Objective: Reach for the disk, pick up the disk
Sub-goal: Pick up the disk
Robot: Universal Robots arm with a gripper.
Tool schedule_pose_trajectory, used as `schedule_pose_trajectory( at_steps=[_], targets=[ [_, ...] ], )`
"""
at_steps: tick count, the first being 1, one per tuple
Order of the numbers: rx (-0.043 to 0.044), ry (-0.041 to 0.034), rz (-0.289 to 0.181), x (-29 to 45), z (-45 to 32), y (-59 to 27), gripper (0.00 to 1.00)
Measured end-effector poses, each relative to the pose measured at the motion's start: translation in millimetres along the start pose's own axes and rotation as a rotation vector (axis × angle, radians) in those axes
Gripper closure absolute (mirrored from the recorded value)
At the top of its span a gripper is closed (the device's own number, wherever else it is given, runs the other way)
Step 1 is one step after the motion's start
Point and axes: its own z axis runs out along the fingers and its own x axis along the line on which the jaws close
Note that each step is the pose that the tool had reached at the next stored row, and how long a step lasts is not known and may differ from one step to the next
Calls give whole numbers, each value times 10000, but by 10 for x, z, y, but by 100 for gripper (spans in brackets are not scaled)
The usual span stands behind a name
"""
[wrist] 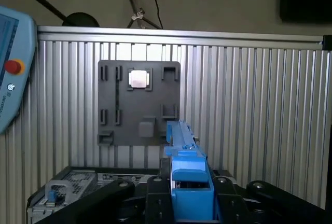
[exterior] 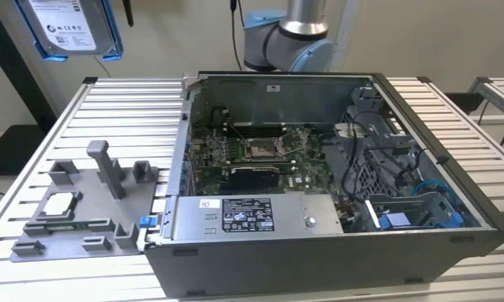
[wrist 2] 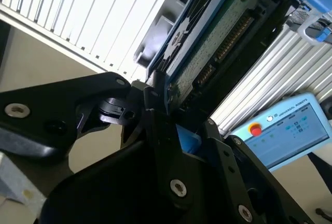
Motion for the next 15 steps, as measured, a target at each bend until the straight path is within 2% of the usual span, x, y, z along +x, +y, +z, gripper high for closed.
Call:
schedule_pose_trajectory(
  at_steps=[15],
  targets=[
    [-1,0,0,3,-2,-386,100]
  ],
)
